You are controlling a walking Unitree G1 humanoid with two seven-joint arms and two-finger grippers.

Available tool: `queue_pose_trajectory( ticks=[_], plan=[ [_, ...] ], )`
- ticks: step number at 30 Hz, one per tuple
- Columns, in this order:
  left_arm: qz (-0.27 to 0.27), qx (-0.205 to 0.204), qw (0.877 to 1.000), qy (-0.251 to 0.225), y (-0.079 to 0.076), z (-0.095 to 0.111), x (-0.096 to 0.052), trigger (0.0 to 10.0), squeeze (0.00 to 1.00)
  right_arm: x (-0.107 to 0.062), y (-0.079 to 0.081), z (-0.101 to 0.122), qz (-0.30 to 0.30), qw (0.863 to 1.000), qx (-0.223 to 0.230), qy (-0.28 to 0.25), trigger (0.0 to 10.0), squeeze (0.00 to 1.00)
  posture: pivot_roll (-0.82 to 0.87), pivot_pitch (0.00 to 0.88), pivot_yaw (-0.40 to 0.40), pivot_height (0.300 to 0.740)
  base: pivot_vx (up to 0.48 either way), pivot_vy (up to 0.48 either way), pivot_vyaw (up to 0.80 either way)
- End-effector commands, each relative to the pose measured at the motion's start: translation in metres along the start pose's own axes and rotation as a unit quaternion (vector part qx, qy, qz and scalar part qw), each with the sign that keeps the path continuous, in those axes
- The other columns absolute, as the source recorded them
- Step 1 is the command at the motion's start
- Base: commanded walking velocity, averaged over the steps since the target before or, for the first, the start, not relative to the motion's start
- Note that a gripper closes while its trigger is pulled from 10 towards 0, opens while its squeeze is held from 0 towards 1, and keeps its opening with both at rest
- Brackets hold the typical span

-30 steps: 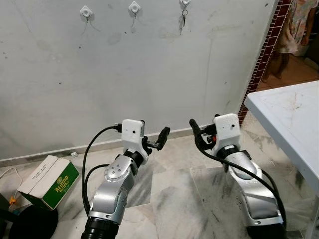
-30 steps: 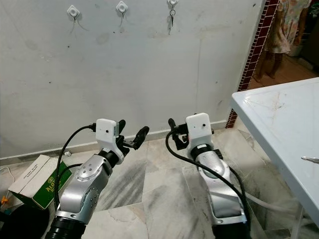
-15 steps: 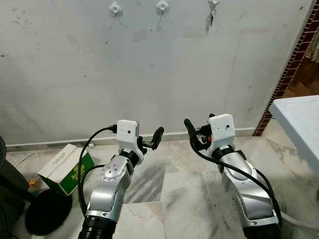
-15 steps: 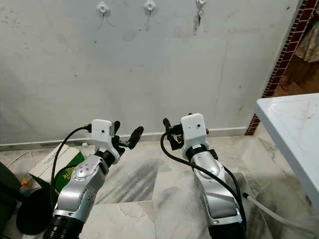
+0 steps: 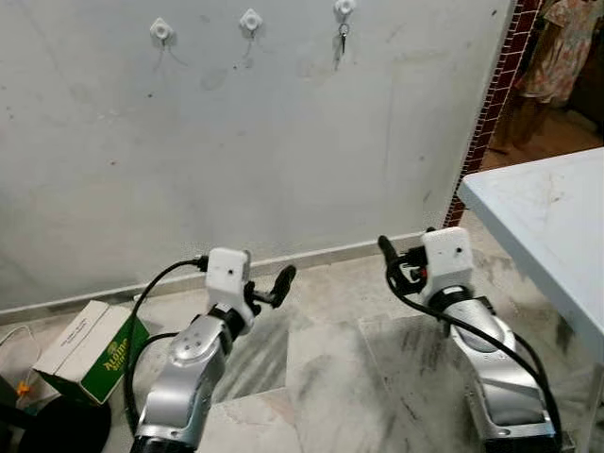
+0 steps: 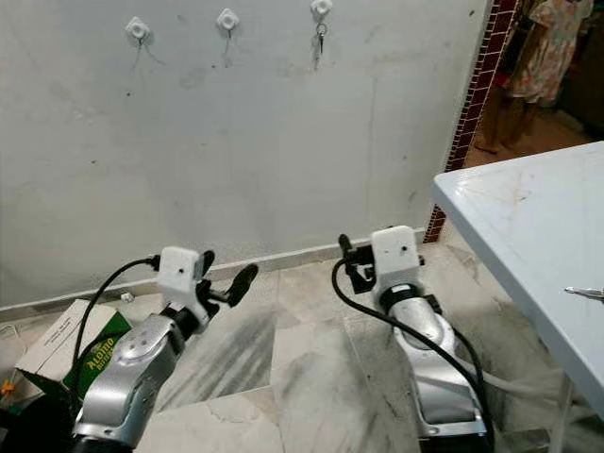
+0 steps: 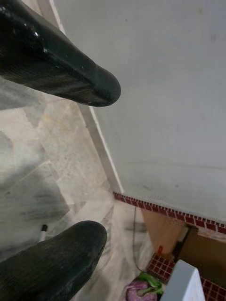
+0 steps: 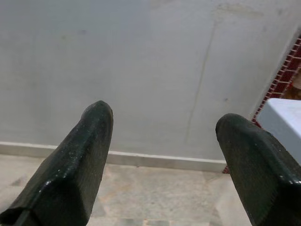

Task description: Hang keys on a hook

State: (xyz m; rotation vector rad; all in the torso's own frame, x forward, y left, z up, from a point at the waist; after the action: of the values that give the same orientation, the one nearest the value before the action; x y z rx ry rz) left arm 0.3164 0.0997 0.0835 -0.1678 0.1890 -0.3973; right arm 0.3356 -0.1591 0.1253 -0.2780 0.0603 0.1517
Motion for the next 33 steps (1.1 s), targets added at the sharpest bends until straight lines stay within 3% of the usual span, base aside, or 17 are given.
queue_pose_trajectory(
  ticks=[1, 7, 13, 18, 23, 28, 31, 33],
  plan=[
    [0.001, 0.014, 1.000, 0.000, 0.006, 0.004, -0.007, 10.0, 0.00, -0.002, 0.000, 0.003, 0.004, 1.000, -0.002, -0.008, 10.0, 0.00, -0.06, 0.000, 0.108, 0.740, 0.000, 0.000, -0.80],
    [-0.001, 0.022, 1.000, 0.007, 0.008, 0.003, -0.017, 10.0, 0.00, -0.004, -0.002, -0.001, 0.001, 1.000, -0.005, -0.003, 10.0, 0.00, -0.05, 0.000, 0.109, 0.740, 0.000, 0.000, -0.80],
    [-0.005, 0.024, 1.000, 0.006, 0.000, 0.001, -0.025, 10.0, 0.00, -0.013, -0.006, -0.011, 0.000, 1.000, -0.012, 0.007, 10.0, 0.00, -0.03, 0.000, 0.101, 0.740, 0.000, 0.000, -0.80],
    [-0.001, 0.031, 1.000, 0.002, 0.001, 0.004, -0.028, 10.0, 0.00, -0.023, -0.014, -0.013, 0.010, 0.999, -0.042, 0.009, 10.0, 0.00, -0.03, 0.000, 0.096, 0.740, 0.000, 0.000, 0.00],
    [0.001, 0.042, 0.999, 0.013, 0.007, 0.003, -0.043, 10.0, 0.00, -0.029, -0.032, -0.019, 0.018, 0.997, -0.069, 0.025, 10.0, 0.00, -0.03, 0.000, 0.097, 0.740, 0.000, 0.000, -0.73],
    [0.004, 0.048, 0.999, 0.024, 0.009, -0.001, -0.048, 10.0, 0.00, -0.031, -0.033, -0.019, 0.020, 0.997, -0.072, 0.029, 10.0, 0.00, -0.02, 0.000, 0.109, 0.740, 0.000, 0.000, -0.80],
    [0.013, 0.041, 0.999, 0.026, 0.010, -0.005, -0.047, 10.0, 0.00, -0.034, -0.026, -0.026, 0.026, 0.997, -0.062, 0.038, 10.0, 0.00, -0.02, 0.000, 0.102, 0.740, 0.000, 0.000, -0.80],
    [0.008, 0.069, 0.997, 0.024, 0.008, -0.008, -0.042, 10.0, 0.00, -0.033, -0.021, -0.031, 0.025, 0.997, -0.063, 0.042, 10.0, 0.00, 0.01, 0.000, 0.053, 0.740, 0.000, 0.000, -0.80]
  ],
)
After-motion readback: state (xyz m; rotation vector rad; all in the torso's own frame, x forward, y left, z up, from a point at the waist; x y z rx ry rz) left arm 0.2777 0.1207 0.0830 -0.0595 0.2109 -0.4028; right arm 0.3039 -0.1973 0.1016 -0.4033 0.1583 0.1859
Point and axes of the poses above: a point about 5 cm out from each wrist's last joint towards the gripper, its own x axis pointing out of the wrist towards the gripper, its own z axis along the axis of the wrist's last joint, y = z × x, the point moved 5 cm from there along x, pointing out of the wrist towards the gripper, and after that the axes turned 4 degrees about -x, right-handed, at the moved point
